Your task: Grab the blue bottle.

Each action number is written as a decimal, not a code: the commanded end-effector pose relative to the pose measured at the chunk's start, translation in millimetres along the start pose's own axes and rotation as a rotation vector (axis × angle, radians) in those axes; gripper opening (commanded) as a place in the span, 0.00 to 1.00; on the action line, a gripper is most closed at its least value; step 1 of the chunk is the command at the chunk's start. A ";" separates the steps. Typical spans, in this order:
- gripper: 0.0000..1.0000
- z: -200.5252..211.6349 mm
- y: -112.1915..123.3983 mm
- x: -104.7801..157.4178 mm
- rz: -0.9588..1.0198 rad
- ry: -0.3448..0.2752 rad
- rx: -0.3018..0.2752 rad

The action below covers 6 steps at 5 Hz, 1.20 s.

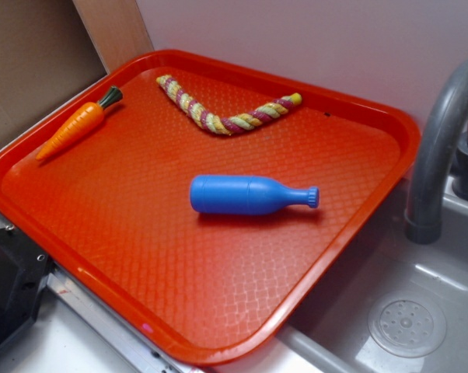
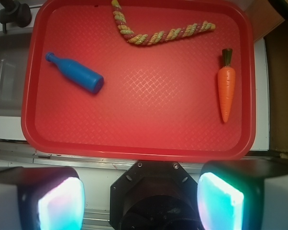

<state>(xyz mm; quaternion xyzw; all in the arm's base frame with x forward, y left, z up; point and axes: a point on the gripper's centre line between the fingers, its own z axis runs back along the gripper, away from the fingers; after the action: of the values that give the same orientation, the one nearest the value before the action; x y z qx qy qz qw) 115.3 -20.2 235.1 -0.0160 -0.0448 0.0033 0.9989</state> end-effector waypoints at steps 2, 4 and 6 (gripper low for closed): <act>1.00 -22.3 -2.3 24.7 -0.105 0.038 -0.009; 1.00 -43.9 -12.5 60.4 -0.357 0.050 0.039; 1.00 -62.8 -31.9 77.0 -0.643 0.046 -0.085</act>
<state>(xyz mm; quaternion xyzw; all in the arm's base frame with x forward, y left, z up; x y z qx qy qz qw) 193.0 -49.5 166.9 -0.0450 0.0037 -0.3090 0.9500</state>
